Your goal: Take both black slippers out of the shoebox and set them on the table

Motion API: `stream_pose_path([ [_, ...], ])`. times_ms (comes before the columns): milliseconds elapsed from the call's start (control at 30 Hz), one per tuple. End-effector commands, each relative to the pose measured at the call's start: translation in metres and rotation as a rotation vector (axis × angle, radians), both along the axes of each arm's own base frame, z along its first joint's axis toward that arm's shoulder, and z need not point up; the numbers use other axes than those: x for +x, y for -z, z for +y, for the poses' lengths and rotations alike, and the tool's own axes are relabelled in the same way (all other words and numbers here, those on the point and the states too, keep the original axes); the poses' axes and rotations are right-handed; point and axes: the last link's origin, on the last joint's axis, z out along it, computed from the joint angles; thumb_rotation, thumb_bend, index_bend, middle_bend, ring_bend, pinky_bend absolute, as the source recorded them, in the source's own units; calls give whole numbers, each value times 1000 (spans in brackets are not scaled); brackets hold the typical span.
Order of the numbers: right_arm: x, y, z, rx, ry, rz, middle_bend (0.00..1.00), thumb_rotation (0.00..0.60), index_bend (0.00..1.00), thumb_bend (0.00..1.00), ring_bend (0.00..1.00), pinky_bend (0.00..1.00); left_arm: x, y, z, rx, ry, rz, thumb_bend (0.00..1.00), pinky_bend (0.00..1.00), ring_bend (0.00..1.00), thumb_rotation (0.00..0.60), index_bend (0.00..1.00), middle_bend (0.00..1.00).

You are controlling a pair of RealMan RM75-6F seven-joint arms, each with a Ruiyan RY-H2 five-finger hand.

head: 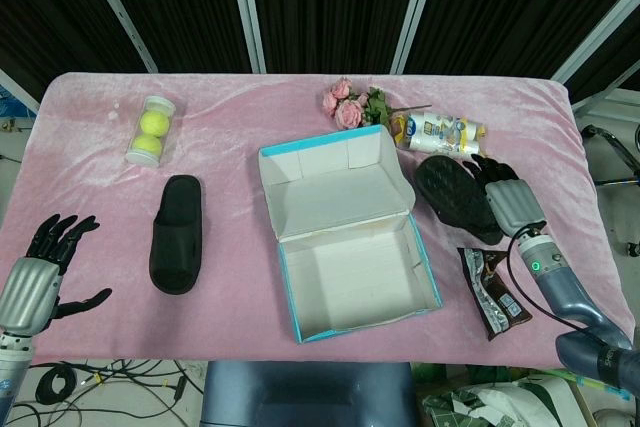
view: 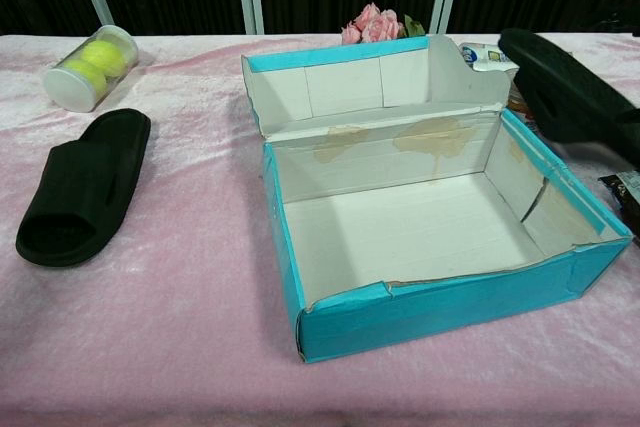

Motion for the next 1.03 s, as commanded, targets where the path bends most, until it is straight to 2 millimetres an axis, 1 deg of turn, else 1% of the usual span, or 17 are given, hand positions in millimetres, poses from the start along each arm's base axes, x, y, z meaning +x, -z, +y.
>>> stream_pose_path([
  [33, 1, -13, 17, -6, -33, 63, 0, 600, 0, 36, 0, 92, 0, 0, -1, 0, 1, 0, 0, 19, 73, 600, 0, 199],
  [200, 9, -28, 36, -48, -76, 49, 0, 600, 0, 43, 0, 91, 0, 0, -3, 2, 3, -1, 0, 19, 74, 600, 0, 199],
  [267, 13, -33, 43, -82, -94, 21, 0, 600, 0, 84, 0, 91, -1, 0, -4, 5, 4, -2, 0, 19, 73, 600, 0, 200],
  [367, 19, -49, 65, -231, -168, -47, 49, 600, 26, 219, 0, 91, -2, -2, -7, 19, 7, 11, 0, 19, 74, 600, 0, 204],
  [433, 18, -53, 76, -280, -189, -51, 80, 600, 59, 252, 0, 91, -4, -3, -9, 29, 3, 29, 0, 19, 74, 600, 0, 207],
  [533, 15, -58, 95, -336, -202, -37, 89, 600, 72, 261, 0, 91, -8, -5, -13, 54, -15, 72, 0, 19, 74, 600, 0, 209],
  [667, 11, -57, 119, -352, -198, -8, 77, 600, 43, 256, 0, 91, -15, -10, -22, 87, -52, 111, 0, 19, 74, 600, 6, 210],
  [733, 8, -52, 134, -342, -185, 15, 63, 600, 10, 245, 0, 91, -19, -13, -29, 100, -74, 123, 0, 19, 74, 600, 8, 210],
  [833, 3, -44, 149, -332, -165, 41, 52, 600, 0, 243, 0, 91, -25, -16, -37, 110, -100, 128, 0, 19, 74, 600, 10, 210],
  [1033, -6, -29, 169, -321, -118, 70, 40, 600, 0, 228, 0, 91, -33, -16, -45, 105, -136, 150, 0, 19, 74, 600, 16, 211],
])
